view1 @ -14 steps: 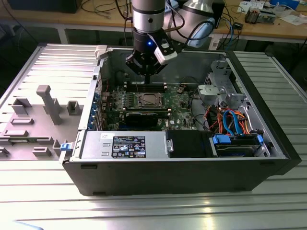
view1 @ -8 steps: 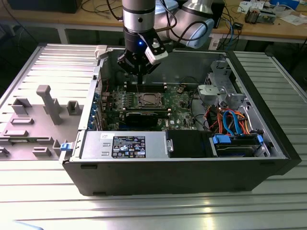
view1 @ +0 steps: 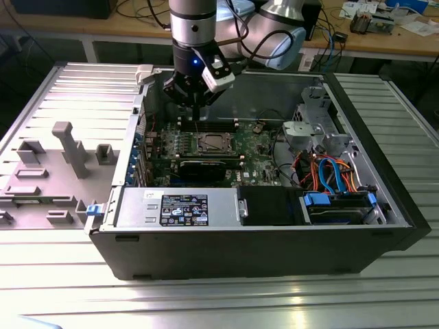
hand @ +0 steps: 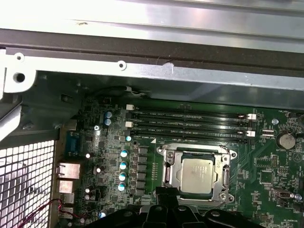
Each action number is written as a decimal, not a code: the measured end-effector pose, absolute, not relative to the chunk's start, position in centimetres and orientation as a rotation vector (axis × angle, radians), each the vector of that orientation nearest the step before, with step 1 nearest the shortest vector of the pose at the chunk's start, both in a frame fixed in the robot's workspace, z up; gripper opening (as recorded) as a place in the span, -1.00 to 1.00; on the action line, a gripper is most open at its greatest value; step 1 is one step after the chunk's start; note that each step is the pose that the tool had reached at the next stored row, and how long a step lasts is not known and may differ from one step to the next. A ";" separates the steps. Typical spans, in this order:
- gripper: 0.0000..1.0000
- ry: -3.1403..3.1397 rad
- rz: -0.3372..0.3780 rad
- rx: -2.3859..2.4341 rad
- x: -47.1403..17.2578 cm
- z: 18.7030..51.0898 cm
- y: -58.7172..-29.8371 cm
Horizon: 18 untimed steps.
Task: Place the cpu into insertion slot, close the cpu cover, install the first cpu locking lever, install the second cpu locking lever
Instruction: 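Install the first cpu locking lever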
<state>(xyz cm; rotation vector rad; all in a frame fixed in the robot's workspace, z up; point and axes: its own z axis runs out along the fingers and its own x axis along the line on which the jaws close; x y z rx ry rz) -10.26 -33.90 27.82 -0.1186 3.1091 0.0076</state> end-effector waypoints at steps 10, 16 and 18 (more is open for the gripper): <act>-0.79 3.109 0.008 -0.115 -11.6 27.1 -33.5; -0.79 3.108 0.008 -0.114 -11.8 26.5 -32.8; -0.79 3.108 0.008 -0.114 -11.9 26.4 -32.6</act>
